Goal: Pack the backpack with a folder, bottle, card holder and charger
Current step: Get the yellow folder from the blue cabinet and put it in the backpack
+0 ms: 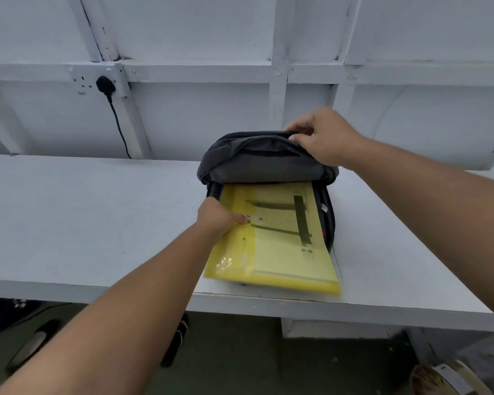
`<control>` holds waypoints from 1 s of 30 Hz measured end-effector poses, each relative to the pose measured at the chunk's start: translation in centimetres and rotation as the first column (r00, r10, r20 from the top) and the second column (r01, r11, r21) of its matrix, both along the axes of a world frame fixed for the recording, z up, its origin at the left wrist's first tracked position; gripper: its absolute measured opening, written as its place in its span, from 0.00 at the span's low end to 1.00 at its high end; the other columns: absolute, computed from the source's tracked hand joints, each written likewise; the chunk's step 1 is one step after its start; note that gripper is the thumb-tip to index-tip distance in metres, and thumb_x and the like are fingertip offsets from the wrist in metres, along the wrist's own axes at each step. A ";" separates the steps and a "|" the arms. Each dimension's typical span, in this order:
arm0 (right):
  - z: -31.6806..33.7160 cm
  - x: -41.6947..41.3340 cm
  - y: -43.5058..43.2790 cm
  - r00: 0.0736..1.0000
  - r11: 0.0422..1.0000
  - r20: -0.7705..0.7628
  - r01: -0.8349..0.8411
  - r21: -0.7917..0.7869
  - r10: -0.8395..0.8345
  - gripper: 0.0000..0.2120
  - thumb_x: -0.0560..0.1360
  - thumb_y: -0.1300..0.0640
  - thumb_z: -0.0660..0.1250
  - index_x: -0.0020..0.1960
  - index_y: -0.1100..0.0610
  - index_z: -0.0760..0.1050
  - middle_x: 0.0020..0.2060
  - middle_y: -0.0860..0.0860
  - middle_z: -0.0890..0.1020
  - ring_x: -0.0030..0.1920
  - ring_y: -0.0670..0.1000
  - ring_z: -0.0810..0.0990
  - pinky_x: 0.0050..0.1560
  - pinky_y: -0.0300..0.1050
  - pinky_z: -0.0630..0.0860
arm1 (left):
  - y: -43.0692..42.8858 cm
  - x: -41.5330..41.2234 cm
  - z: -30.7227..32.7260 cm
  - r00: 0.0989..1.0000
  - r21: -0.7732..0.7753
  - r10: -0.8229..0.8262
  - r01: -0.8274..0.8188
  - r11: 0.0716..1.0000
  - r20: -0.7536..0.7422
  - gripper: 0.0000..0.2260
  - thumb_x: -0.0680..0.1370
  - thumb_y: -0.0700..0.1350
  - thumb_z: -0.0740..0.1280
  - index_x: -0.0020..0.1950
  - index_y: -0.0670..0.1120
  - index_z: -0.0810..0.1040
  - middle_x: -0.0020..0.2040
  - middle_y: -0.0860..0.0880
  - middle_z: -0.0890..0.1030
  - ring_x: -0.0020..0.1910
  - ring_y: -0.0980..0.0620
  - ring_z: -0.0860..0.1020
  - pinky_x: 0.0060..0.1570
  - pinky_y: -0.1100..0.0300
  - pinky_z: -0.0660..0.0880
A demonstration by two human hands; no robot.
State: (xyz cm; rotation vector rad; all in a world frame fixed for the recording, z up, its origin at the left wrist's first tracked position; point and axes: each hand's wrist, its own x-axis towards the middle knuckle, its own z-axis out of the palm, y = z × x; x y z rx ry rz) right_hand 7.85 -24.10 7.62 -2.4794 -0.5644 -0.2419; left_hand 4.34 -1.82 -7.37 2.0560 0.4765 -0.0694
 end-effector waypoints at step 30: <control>-1.0 -1.1 -0.8 0.999 0.999 -0.017 -0.042 -0.027 0.042 0.12 0.80 0.58 0.68 0.62 0.52 0.82 0.52 0.50 0.85 0.52 0.49 0.81 0.58 0.42 0.76 | -4.2 -4.3 -4.0 0.648 0.859 -0.749 0.453 0.238 -0.135 0.29 0.76 0.27 0.63 0.76 0.46 0.70 0.76 0.44 0.71 0.76 0.44 0.67 0.76 0.46 0.59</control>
